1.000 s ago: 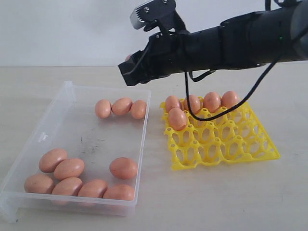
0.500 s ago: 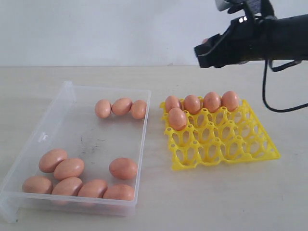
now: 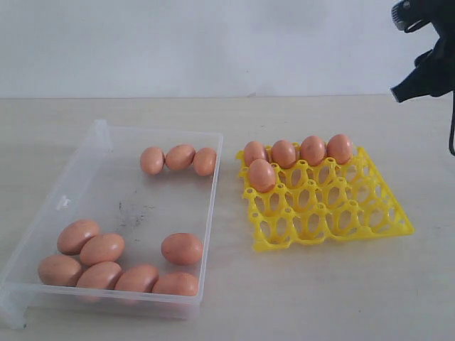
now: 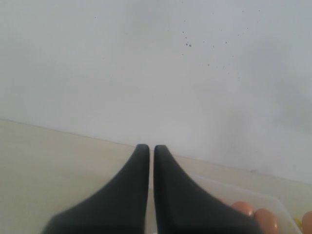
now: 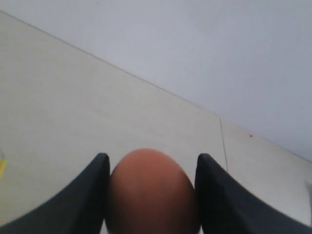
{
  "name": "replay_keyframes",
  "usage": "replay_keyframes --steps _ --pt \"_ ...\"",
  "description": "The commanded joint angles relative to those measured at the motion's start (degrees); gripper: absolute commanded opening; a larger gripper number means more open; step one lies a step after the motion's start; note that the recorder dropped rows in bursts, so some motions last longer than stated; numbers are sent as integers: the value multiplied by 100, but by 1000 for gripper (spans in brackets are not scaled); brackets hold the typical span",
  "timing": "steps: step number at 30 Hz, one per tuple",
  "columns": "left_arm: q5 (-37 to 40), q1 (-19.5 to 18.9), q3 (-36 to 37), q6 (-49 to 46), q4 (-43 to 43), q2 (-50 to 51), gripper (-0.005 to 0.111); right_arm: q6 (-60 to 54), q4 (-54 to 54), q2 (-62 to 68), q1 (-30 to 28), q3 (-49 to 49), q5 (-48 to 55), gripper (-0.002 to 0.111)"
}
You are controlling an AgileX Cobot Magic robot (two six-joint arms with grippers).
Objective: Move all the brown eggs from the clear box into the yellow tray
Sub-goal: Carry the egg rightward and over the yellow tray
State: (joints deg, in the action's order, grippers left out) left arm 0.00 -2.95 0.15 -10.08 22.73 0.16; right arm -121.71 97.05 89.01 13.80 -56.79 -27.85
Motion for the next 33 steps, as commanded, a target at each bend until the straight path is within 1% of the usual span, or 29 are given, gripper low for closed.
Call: replay_keyframes --steps 1,3,4,7,8,9,11,12,13,15,19,21,22,25,28,30,33 --pt "0 24 -15 -33 28 -16 4 -38 290 -73 -10 13 -515 0" --pt "0 24 -15 -33 28 -16 4 300 290 -170 6 40 0 0" --pt "0 24 -15 -33 28 -16 4 508 290 -225 22 71 515 0" --pt "0 24 -15 -33 28 -16 4 1529 290 -433 70 140 2785 0" --pt "0 24 -15 -33 28 -16 4 1859 290 -471 70 127 3725 0" --pt "0 24 -15 -33 28 -16 4 2027 290 -500 70 126 4594 0" --pt "0 24 -15 -33 28 -16 4 2291 290 -500 70 126 5972 0" --pt "0 24 -15 -33 28 -16 4 2682 169 -500 70 126 6453 0" --pt "0 24 -15 -33 28 -16 4 3070 -196 -500 70 126 6665 0" --pt "0 24 -15 -33 28 -16 4 3822 -1243 -500 70 126 6513 0" --pt "0 24 -15 -33 28 -16 4 6504 -4382 -500 70 178 4911 0" --pt "0 24 -15 -33 28 -16 4 7245 -5314 -512 70 344 4297 0" --pt "0 24 -15 -33 28 -16 4 7268 -5430 -512 70 454 3999 0" --pt "0 24 -15 -33 28 -16 4 7035 -5349 -512 70 837 3097 0" --pt "0 24 -15 -33 28 -16 4 7052 -5349 -512 70 1182 2305 0" --pt "0 24 -15 -33 28 -16 4 7318 -5473 -500 70 1292 2056 0" --pt "0 24 -15 -33 28 -16 4 7932 -6069 -454 105 1297 1984 0"
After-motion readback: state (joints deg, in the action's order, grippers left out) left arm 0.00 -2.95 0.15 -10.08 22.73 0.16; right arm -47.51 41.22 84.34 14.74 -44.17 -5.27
